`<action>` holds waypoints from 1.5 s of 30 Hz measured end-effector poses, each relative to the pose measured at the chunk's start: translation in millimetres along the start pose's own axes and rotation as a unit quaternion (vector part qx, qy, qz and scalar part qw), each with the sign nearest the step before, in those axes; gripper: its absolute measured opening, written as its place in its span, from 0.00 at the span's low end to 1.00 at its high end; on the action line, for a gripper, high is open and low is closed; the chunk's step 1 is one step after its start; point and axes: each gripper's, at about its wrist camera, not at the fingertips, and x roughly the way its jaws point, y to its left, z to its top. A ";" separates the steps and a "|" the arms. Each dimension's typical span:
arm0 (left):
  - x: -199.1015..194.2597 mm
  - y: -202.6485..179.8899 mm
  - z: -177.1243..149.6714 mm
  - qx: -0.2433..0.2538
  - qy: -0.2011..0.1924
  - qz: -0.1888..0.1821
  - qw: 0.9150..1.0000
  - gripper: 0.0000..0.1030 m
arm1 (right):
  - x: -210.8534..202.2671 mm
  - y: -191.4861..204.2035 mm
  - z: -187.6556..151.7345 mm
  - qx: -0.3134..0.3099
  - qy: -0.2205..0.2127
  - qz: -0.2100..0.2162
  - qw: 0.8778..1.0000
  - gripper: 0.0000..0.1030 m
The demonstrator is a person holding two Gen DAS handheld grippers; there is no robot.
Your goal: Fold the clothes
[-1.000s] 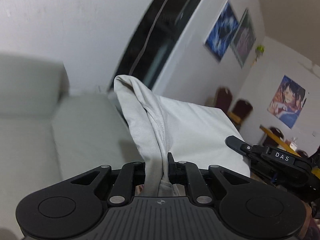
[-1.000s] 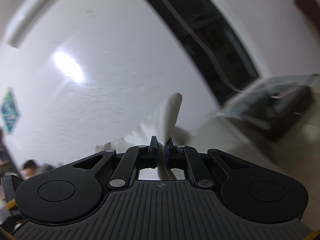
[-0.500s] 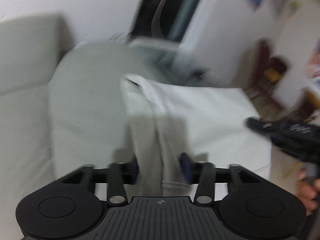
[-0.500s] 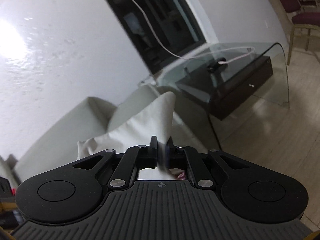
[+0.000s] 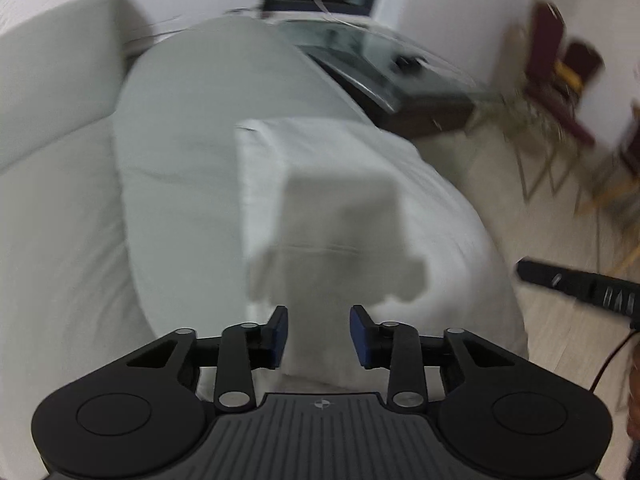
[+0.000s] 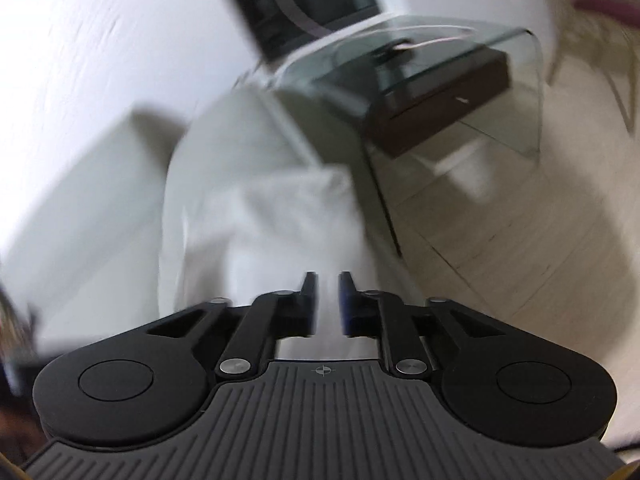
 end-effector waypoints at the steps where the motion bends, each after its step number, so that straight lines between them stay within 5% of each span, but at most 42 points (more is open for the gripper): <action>1: 7.6 -7.0 -0.7 0.015 0.007 0.004 1.000 0.31 | 3.0 6.2 -3.5 -0.025 0.019 0.001 1.000 0.14; 6: 43.6 -2.9 -8.2 0.023 0.061 0.024 0.998 0.33 | 19.1 17.3 -32.2 -0.069 0.090 -0.019 0.993 0.14; 13: 1.3 9.3 -29.9 0.026 0.076 0.069 0.994 0.35 | 5.9 19.0 -53.3 -0.072 0.138 -0.071 0.985 0.19; 14: -9.9 11.2 -31.6 0.019 0.071 0.068 0.995 0.42 | -2.6 21.3 -53.3 -0.062 0.134 -0.068 0.987 0.22; 17: -46.9 12.5 -33.9 0.000 0.043 0.063 0.997 0.63 | -32.1 37.7 -44.5 -0.048 0.109 -0.040 0.992 0.60; 25: -136.8 -1.8 -37.0 -0.012 -0.050 0.046 0.998 0.99 | -109.3 101.4 -10.9 -0.095 0.076 -0.015 0.992 0.78; 32: -187.3 -18.1 -46.7 -0.016 -0.092 0.029 0.995 0.99 | -163.3 129.7 2.5 -0.136 0.068 -0.039 0.988 0.83; 45: -199.7 -34.5 -57.4 -0.024 -0.080 0.046 0.995 0.98 | -208.4 144.7 -8.6 -0.173 0.062 -0.075 0.980 0.83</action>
